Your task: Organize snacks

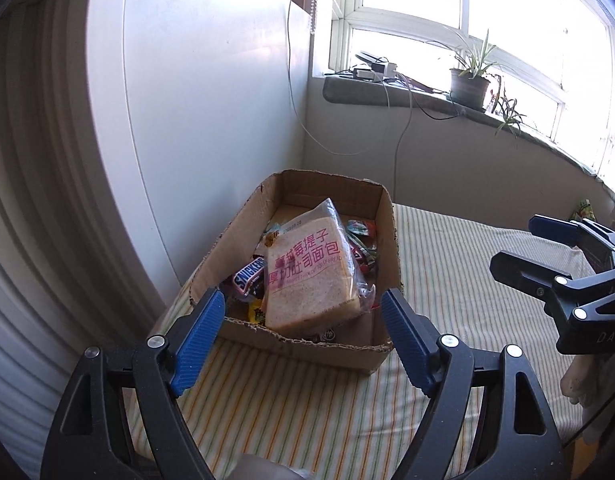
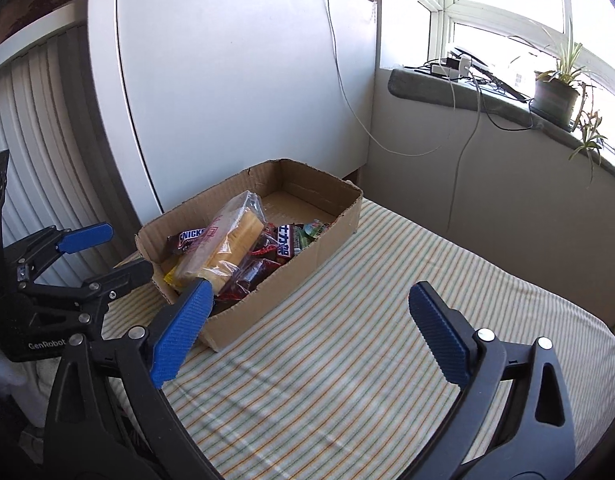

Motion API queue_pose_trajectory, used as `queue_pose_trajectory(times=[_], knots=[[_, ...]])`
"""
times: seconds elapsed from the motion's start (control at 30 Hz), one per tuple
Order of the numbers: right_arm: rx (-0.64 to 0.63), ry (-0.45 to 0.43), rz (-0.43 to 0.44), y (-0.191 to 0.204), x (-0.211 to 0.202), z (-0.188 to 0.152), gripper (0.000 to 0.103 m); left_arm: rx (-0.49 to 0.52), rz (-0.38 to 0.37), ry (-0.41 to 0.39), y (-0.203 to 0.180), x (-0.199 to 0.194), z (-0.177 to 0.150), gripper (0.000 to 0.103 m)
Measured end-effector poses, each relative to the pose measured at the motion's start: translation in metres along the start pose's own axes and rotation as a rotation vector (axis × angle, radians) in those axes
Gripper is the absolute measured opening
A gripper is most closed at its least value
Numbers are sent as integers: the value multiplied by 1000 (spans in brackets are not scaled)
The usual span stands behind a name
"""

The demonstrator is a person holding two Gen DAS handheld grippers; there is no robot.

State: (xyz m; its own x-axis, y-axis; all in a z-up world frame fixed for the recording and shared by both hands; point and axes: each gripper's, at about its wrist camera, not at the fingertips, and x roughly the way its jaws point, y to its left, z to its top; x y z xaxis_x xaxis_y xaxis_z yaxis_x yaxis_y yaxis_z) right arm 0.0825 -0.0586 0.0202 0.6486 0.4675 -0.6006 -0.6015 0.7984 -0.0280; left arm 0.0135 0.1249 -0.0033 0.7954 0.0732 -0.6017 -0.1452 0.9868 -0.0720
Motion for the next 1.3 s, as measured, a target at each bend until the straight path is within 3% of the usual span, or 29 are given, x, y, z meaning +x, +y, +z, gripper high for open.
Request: queue_pose_trajectory(times=[0.2,1.3], knots=[[-2,-10,-90,-3,-11,-18,100,-15,14,-11,-1,-6,0,81],[33,3,-122,-18,-19,-33,100,12,27,-34,-18,-14,1,81]])
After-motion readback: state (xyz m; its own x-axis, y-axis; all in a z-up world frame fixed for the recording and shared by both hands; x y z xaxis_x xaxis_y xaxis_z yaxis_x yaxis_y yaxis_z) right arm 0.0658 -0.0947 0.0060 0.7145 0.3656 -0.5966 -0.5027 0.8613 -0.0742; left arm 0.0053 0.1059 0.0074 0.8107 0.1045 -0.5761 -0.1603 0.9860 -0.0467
